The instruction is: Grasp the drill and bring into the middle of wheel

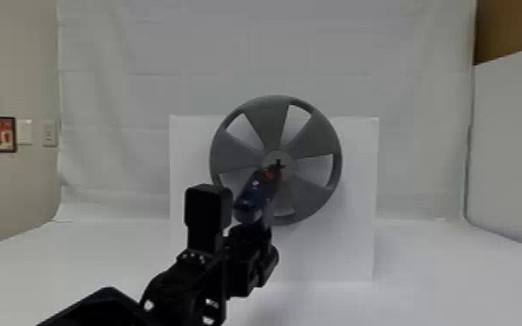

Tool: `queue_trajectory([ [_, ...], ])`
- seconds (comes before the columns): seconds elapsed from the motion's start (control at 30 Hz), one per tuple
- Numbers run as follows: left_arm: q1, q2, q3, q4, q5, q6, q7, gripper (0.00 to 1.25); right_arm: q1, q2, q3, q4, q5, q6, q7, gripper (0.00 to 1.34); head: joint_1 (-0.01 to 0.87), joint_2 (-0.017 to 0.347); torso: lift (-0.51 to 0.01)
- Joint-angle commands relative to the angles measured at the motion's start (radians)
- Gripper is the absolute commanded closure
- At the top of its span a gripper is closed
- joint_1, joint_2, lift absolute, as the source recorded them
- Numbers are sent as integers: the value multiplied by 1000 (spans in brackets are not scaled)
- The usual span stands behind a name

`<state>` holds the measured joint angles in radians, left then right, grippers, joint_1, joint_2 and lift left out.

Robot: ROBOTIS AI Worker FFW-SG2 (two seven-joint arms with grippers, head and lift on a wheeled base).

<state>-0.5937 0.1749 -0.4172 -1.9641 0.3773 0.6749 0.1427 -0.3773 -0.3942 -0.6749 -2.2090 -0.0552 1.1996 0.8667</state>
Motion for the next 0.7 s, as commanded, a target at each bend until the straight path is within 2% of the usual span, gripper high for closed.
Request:
queue_trajectory([
  [0.0,0,0,0,1,0,0,0,1225,0,0,0,0,0,0,0,266,54,31,-403],
  [0.53,8,0,0,1,0,-14,0,1223,3,0,-5,0,2,2,0,266,54,31,-403],
  [0.67,17,0,3,-1,-12,-32,-23,1225,5,0,-6,0,2,2,0,266,54,31,-403],
])
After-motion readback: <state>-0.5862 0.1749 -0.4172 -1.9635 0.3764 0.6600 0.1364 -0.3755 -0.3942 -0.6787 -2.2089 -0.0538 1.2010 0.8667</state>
